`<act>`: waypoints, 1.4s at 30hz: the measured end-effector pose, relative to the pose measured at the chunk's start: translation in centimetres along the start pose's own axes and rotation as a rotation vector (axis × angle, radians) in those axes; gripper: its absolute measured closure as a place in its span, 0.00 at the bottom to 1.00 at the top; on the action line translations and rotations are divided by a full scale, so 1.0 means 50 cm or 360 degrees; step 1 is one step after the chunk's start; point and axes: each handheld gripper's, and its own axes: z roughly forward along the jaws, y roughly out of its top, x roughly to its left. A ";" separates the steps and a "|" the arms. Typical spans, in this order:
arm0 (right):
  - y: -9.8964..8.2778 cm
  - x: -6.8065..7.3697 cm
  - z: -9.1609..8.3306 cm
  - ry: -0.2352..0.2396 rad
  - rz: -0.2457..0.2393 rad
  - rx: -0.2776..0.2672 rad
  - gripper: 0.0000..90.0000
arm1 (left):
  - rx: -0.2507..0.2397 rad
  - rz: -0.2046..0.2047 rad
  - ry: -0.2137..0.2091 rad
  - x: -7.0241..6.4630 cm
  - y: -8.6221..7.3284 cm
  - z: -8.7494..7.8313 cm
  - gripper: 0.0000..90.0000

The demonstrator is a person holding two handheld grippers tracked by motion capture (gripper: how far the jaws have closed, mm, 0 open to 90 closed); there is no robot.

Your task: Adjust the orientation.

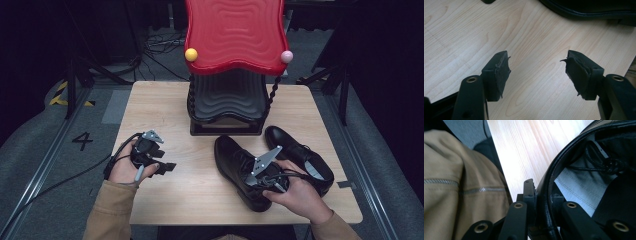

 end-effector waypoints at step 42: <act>-0.069 -0.055 -0.117 -0.0226 0.0354 -0.0275 0.73 | 0.0028 0.0010 -0.0014 0.001 0.010 0.016 0.39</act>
